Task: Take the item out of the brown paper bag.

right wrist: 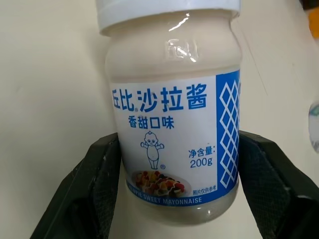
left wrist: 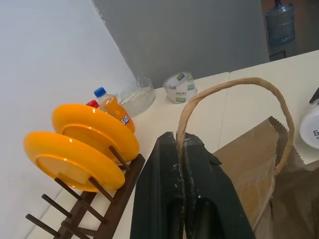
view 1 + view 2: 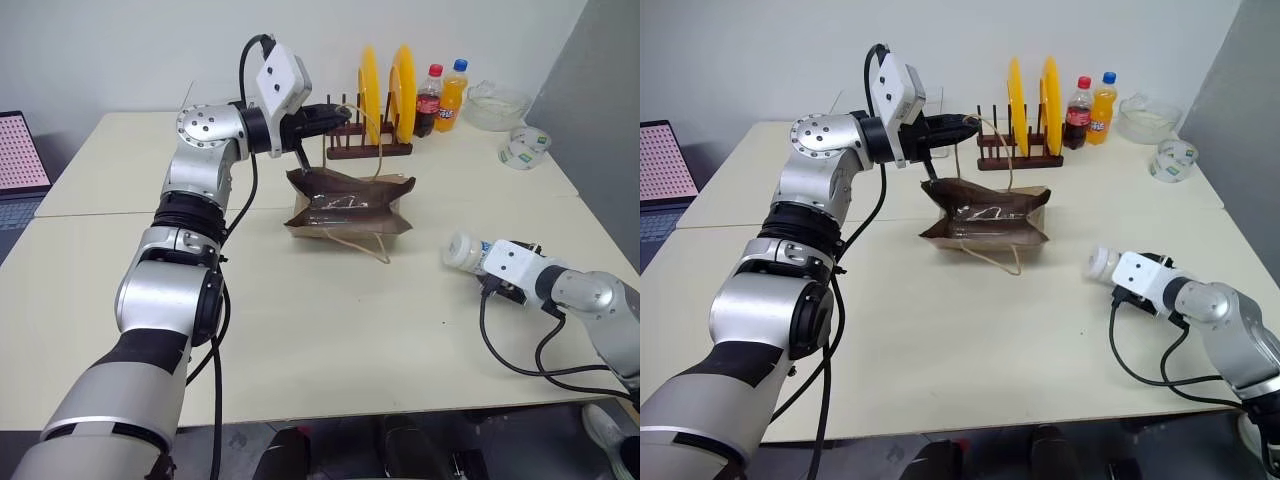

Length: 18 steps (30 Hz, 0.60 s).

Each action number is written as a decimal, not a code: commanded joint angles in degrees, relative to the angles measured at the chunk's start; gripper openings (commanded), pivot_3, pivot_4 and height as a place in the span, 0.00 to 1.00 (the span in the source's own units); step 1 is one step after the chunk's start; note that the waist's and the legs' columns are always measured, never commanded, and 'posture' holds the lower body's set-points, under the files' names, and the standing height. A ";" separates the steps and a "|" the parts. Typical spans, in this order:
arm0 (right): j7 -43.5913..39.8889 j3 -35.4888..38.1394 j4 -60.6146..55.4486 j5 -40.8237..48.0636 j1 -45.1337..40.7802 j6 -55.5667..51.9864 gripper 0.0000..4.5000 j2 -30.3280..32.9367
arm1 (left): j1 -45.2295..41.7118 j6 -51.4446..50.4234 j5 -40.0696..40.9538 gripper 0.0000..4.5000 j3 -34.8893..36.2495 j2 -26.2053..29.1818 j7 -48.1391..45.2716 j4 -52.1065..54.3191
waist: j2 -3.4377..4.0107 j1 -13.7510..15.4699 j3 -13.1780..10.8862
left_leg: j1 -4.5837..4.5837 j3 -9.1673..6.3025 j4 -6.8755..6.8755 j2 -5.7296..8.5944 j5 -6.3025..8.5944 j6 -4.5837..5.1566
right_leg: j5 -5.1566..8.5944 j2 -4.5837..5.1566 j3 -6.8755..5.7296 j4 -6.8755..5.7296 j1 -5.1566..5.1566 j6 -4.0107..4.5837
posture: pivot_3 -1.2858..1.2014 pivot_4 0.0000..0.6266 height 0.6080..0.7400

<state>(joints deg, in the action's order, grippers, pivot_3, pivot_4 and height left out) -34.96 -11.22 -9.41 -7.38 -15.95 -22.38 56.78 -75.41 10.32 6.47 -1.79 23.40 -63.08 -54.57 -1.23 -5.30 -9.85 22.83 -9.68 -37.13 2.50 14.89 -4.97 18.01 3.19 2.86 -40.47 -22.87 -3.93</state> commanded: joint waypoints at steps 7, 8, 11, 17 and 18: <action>-4.81 10.13 -7.29 3.93 2.56 -2.03 1.00 -0.09 | -0.70 -0.79 0.75 0.00 0.99 0.38 -0.03 3.75 | 0.00 0.52 0.00 | 0.03 -0.03 0.00 0.00 -0.01 -0.02 | 0.00 0.01 -0.02 0.02 0.00 0.00 | 0.52 0.24 1.00; -5.49 13.09 -9.77 5.83 3.84 -3.67 1.00 -0.25 | -0.59 -0.98 0.77 0.00 0.97 0.34 -0.08 3.93 | 0.00 0.58 0.00 | 0.05 -0.03 0.00 0.01 -0.01 -0.02 | 0.00 0.01 -0.03 0.04 0.00 0.00 | 0.52 0.24 1.00; -7.74 22.65 -18.65 13.20 8.43 -9.47 1.00 -2.27 | -0.35 -1.34 0.59 0.00 0.84 0.17 0.13 4.21 | -0.02 0.70 -0.01 | 0.06 -0.06 0.00 0.00 -0.01 -0.02 | 0.00 0.02 -0.05 0.04 0.01 0.00 | 0.52 0.24 1.00; 2.91 24.04 -41.91 25.09 14.10 -14.88 1.00 -21.71 | -0.66 -1.70 -0.84 0.00 0.07 -0.60 1.36 1.95 | -0.04 0.51 -0.01 | 0.01 -0.14 0.00 -0.06 0.03 0.05 | 0.00 -0.02 -0.18 -0.02 0.12 0.01 | 0.52 0.24 1.00; 5.21 21.49 -42.82 24.18 13.90 -14.69 1.00 -24.16 | -0.92 -1.91 -1.02 0.00 0.09 -0.73 1.57 1.42 | -0.04 0.47 -0.01 | -0.03 -0.12 -0.02 -0.05 0.07 0.12 | 0.00 -0.02 -0.15 -0.04 0.14 0.01 | 0.52 0.24 1.00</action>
<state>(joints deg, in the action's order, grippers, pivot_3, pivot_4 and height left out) -33.25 11.81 -49.16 16.98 -1.48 -37.24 33.25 -74.96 8.65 5.56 -1.93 22.31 -62.19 -53.14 -1.27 -4.83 -9.85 22.77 -9.81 -37.18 2.47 14.97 -4.83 18.00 3.17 2.70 -40.53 -22.70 -3.92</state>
